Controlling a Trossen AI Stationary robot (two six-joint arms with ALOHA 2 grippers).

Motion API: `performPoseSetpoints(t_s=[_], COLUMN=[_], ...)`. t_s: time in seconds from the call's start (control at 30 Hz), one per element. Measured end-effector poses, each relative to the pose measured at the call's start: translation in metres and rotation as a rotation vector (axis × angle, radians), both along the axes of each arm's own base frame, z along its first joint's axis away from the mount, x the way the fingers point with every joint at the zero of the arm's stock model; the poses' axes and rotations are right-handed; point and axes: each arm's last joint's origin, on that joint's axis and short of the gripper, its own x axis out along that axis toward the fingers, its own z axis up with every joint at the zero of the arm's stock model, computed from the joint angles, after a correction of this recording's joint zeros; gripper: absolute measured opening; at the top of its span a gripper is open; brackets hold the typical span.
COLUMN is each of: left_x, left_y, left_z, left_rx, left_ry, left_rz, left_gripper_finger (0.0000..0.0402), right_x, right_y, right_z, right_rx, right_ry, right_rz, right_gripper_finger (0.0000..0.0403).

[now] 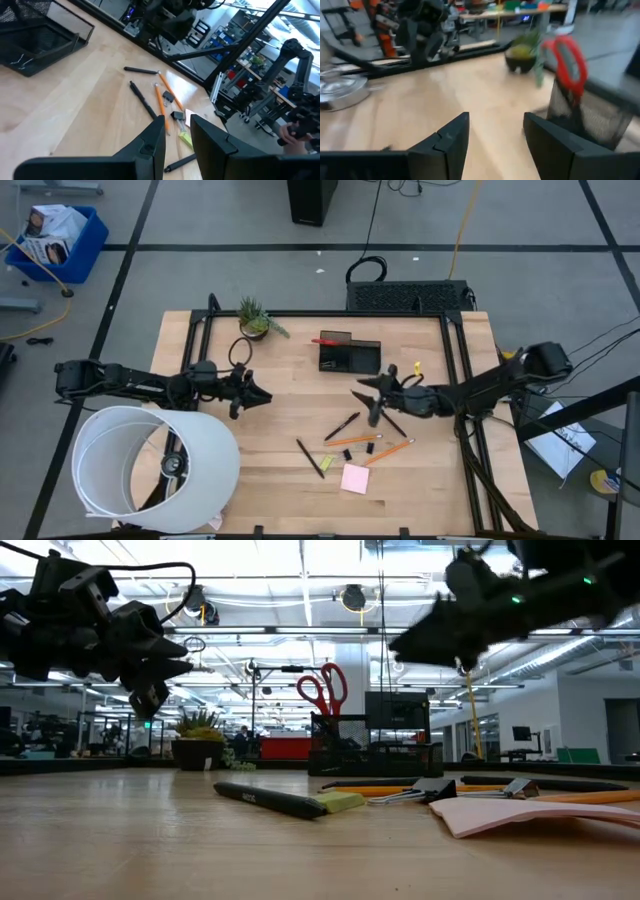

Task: Pick and place office supplies into organizer
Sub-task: Put the black pen into the desk organizer

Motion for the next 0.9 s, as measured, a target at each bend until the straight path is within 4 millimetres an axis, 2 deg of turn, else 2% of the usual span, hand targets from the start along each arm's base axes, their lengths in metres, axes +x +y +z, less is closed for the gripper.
performPoseSetpoints(t_s=[0.13, 0.23, 0.53, 0.7, 0.9], left_x=[0.0, 0.0, 0.0, 0.0, 0.0], left_y=[0.001, 0.001, 0.001, 0.001, 0.0], left_z=[-0.002, -0.002, -0.002, -0.002, -0.002], left_rx=[-0.002, 0.0, 0.001, -0.002, -0.001], left_ry=[0.019, 0.022, 0.019, 0.026, 0.026], left_rz=[0.023, 0.041, 0.05, 0.05, 0.04], left_gripper_finger=[0.0093, 0.0093, 0.0093, 0.0093, 0.0093], right_x=[-0.021, -0.028, -0.027, -0.032, -0.031], right_y=[0.005, 0.009, 0.022, 0.021, 0.023], right_z=[-0.021, -0.033, -0.046, -0.059, -0.065], right_rx=[0.121, 0.196, 0.174, 0.238, 0.244], right_ry=[0.038, 0.106, 0.346, 0.441, 0.457], right_rz=[-0.007, -0.017, -0.114, -0.169, -0.173], right_gripper_finger=[0.018, 0.018, 0.018, 0.018, 0.018])
